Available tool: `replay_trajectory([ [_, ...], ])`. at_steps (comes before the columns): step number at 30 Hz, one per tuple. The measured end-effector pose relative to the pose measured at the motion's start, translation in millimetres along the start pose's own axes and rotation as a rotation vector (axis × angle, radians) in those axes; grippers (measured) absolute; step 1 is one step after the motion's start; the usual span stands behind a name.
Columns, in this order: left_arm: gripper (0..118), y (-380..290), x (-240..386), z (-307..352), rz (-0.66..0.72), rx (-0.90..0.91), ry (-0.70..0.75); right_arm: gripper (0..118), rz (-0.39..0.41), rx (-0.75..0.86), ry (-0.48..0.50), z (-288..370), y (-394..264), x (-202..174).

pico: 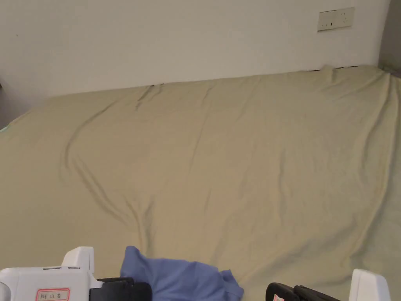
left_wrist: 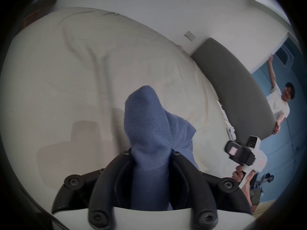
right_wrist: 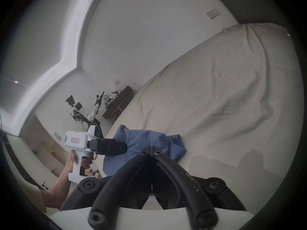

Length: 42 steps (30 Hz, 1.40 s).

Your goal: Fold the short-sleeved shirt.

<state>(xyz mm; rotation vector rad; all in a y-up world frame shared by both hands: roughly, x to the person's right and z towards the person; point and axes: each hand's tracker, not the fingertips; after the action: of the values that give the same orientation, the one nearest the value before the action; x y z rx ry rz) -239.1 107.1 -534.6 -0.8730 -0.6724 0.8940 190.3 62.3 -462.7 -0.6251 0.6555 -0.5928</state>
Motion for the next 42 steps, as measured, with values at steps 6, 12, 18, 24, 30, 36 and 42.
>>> replay_trajectory([
  [6, 30, 35, -61, 84, -0.142, -0.02, 0.604, 1, 0.056, -0.032, 0.029, -19, 0, -22],
  [12, 30, 49, -71, 136, -0.139, 0.042, 0.724, 1, 0.077, -0.058, 0.022, -32, -1, -31],
  [18, 30, 51, -93, 129, -0.141, -0.009, 0.781, 1, 0.075, -0.067, 0.027, -39, -6, -36],
  [24, 32, 50, -102, 137, -0.062, 0.022, 0.739, 1, 0.104, -0.073, 0.037, -38, -6, -43],
  [30, 113, 22, -31, 165, -0.175, 0.29, 0.85, 1, 0.14, -0.019, 0.015, -24, 2, -50],
  [36, 109, -24, 99, 164, -0.497, 0.585, 0.585, 1, 0.21, 0.114, -0.002, 7, 20, -72],
  [42, 3, -71, 181, 104, -0.747, 0.648, 0.566, 1, 0.463, 0.358, -0.275, 59, 41, -122],
])
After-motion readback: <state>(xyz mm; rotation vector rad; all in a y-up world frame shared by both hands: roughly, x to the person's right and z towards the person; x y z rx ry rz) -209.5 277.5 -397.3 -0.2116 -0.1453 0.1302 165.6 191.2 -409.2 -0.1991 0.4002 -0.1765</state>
